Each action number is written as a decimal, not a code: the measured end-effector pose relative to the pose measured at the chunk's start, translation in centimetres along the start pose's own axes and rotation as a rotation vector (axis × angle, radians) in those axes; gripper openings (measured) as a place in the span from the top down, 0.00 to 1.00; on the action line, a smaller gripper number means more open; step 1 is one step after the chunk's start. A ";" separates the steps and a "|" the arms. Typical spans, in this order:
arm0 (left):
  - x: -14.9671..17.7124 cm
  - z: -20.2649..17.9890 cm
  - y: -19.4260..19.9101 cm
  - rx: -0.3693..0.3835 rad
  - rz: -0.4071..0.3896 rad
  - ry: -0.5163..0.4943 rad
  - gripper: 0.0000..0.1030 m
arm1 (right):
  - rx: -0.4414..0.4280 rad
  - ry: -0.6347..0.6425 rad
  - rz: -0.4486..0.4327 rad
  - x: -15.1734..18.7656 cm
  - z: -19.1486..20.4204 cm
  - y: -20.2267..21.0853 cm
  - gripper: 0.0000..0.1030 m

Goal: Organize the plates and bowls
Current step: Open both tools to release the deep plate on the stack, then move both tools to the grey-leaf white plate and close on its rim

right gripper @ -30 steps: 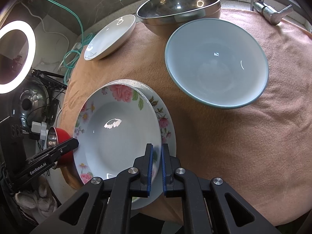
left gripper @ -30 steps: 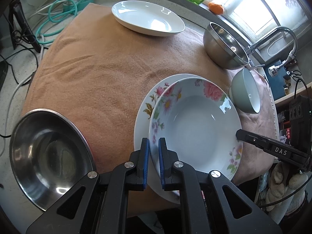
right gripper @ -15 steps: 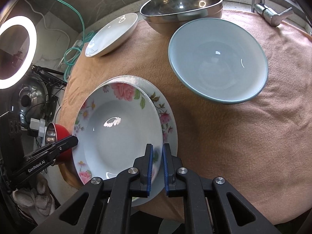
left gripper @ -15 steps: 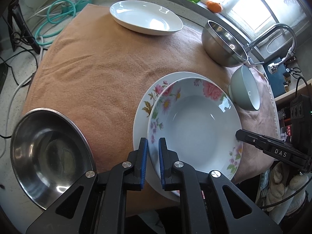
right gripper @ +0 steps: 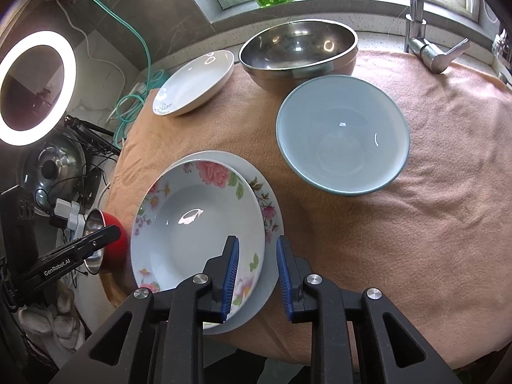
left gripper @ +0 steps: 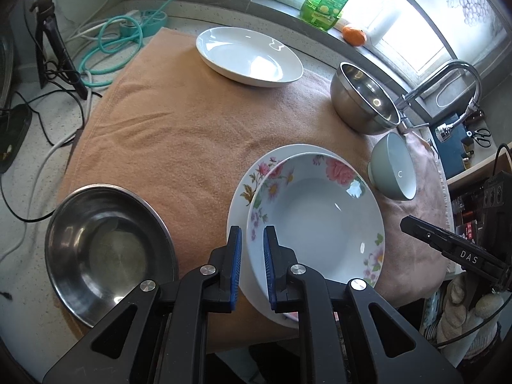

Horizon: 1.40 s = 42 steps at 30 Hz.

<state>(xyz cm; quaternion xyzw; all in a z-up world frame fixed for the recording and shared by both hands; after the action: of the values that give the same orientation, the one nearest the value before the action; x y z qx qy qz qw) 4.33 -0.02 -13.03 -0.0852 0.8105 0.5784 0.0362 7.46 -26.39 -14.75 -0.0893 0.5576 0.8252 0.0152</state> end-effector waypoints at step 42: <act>-10.2 -2.8 9.9 -0.019 -0.280 0.038 0.88 | -0.141 0.260 -0.193 -9.9 6.3 11.4 0.73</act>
<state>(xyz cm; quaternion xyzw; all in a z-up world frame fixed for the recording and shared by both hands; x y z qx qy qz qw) 12.73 1.44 -1.32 -0.2089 0.7857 0.5735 0.1004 14.90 -24.09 -0.38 -0.2492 0.4845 0.8384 0.0158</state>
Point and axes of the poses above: each gripper's, at about its wrist camera, not at the fingertips, and y roughly against the way its jaws point, z to its left, x to its underside, the point moved 1 cm from there along -y, roughly the way its jaws point, and after that the axes turned 12 degrees about z, right-handed, at the moved point
